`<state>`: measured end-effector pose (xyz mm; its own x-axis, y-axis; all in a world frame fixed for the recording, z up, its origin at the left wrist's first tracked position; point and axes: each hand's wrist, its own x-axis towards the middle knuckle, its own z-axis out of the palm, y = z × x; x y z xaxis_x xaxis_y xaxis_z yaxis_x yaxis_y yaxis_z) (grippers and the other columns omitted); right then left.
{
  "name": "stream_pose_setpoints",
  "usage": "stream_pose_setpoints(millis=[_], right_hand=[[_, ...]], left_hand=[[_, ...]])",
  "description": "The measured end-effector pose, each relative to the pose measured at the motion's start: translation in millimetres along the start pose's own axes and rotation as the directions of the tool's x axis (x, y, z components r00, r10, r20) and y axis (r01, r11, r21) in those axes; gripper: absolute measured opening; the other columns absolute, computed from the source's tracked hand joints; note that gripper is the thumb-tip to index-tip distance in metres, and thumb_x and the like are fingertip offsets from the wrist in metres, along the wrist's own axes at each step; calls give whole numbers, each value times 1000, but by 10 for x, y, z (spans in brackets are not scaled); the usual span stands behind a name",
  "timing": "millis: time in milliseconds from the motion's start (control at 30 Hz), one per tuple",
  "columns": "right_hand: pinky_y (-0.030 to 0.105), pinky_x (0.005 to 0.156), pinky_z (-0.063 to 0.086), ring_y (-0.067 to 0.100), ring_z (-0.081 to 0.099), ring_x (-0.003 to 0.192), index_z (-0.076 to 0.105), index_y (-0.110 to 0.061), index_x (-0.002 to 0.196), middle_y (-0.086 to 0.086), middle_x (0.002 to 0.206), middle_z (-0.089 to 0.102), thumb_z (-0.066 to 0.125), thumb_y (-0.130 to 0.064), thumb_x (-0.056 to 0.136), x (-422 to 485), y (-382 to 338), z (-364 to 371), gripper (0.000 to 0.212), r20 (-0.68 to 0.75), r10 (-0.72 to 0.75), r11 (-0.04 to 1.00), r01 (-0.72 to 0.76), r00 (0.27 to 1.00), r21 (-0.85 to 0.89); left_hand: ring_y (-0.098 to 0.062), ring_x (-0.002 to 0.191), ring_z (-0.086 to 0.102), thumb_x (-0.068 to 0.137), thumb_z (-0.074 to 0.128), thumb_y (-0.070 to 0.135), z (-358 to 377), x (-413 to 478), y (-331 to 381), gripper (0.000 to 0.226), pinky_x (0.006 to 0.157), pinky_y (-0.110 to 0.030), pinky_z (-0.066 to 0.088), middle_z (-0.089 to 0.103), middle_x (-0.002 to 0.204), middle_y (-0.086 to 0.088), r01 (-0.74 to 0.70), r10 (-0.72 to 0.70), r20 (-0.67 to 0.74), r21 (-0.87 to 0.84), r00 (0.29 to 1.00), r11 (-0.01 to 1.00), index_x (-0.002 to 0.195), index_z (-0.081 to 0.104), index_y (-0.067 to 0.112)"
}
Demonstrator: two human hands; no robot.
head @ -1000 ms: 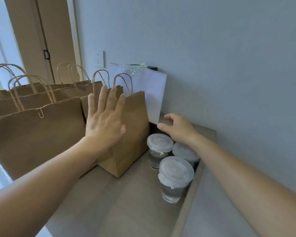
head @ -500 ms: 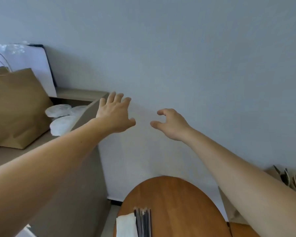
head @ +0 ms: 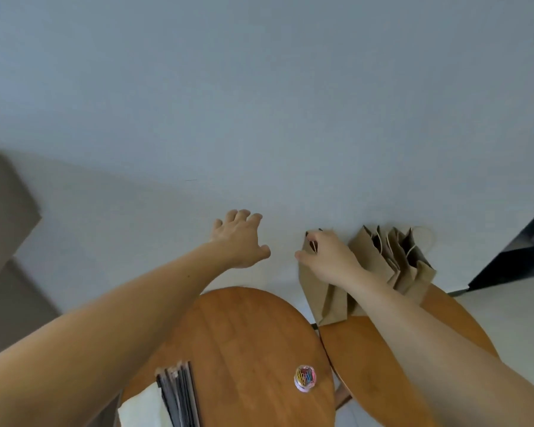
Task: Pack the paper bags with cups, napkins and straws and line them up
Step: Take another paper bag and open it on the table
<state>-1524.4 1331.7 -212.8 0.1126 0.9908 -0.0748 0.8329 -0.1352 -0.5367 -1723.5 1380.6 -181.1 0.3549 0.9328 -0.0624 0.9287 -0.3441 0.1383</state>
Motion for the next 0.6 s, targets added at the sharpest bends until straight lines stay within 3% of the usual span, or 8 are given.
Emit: stream_pose_setpoints(millis=[100, 200, 300, 533, 600], right_hand=[[44, 94, 50, 28, 55, 117, 49, -8, 135, 9, 134, 53, 60, -47, 91, 54, 457, 74, 59, -12, 123, 992, -123, 992, -31], [42, 86, 53, 28, 57, 107, 52, -12, 123, 8, 119, 52, 57, -52, 89, 224, 863, 204, 53, 18, 200, 977, -198, 980, -80], [40, 82, 52, 28, 57, 105, 48, -9, 129, 10, 126, 50, 59, -58, 87, 508, 1200, 324, 66, 14, 248, 961, -245, 969, -125], [34, 66, 48, 28, 61, 95, 45, -8, 132, 13, 126, 54, 41, -61, 96, 1255, 1772, 562, 65, 57, 290, 944, -276, 955, -180], [30, 57, 42, 23, 61, 85, 48, -8, 129, 9, 114, 60, 43, -56, 98, 1403, 1878, 589, 57, 82, 257, 947, -235, 963, -217]], left_hand=[[-28, 149, 14, 90, 55, 52, 292, 208, 214, 79, 118, -49, 21, 21, 161, -5, -49, 51, 70, -40, 996, 998, 155, 21, 22], [-27, 148, 17, 89, 55, 51, 581, 413, 360, 78, 117, -47, 23, 23, 160, -4, -24, 34, 126, -85, 991, 996, 155, 22, 23], [-26, 147, 18, 89, 55, 50, 842, 600, 471, 78, 117, -47, 25, 24, 160, -3, 29, -7, 180, -115, 984, 993, 155, 23, 23], [-25, 144, 25, 93, 53, 44, 1276, 866, 598, 71, 114, -44, 32, 27, 158, -2, 230, -181, 306, -131, 934, 964, 154, 24, 22], [-25, 144, 25, 94, 52, 42, 1352, 909, 614, 69, 113, -43, 34, 27, 158, -2, 266, -210, 329, -135, 920, 955, 154, 25, 22]])
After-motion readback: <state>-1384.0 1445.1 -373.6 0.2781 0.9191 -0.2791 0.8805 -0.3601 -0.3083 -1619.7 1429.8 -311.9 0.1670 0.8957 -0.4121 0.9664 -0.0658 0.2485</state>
